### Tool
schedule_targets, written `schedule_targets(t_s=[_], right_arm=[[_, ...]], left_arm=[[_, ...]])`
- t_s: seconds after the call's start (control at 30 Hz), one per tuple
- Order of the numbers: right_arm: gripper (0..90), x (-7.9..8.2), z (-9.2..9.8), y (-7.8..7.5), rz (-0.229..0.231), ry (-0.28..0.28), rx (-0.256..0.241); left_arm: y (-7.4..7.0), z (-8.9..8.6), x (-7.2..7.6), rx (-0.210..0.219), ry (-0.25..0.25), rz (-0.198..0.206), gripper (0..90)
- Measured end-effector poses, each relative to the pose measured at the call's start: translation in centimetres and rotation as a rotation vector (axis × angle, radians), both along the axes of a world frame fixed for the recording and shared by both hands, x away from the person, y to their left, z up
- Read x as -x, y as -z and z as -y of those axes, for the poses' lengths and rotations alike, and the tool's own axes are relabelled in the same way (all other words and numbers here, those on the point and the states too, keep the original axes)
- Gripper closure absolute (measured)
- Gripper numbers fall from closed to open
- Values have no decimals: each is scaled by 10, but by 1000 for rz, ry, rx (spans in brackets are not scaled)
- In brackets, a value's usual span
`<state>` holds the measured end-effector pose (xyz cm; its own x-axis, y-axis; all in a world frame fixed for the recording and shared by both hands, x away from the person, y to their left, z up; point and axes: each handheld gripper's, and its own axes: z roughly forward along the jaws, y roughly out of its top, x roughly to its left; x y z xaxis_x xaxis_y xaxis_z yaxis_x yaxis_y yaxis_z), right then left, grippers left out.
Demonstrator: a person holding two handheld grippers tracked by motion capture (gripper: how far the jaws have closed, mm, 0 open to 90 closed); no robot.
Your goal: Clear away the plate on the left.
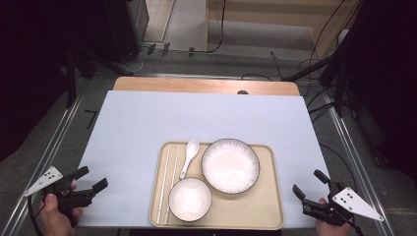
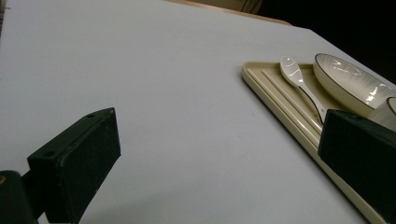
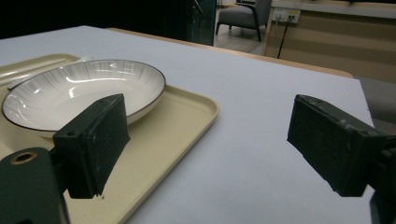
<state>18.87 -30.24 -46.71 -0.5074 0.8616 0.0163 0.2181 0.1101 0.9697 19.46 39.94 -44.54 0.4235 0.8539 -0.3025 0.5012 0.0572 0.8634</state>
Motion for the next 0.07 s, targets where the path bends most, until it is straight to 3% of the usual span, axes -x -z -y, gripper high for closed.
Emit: schedule_targets(t_s=[0.07], right_arm=[[130, 0, 0, -1, -8, 16, 12]], left_arm=[[0, 1, 0, -4, 7, -2, 0]])
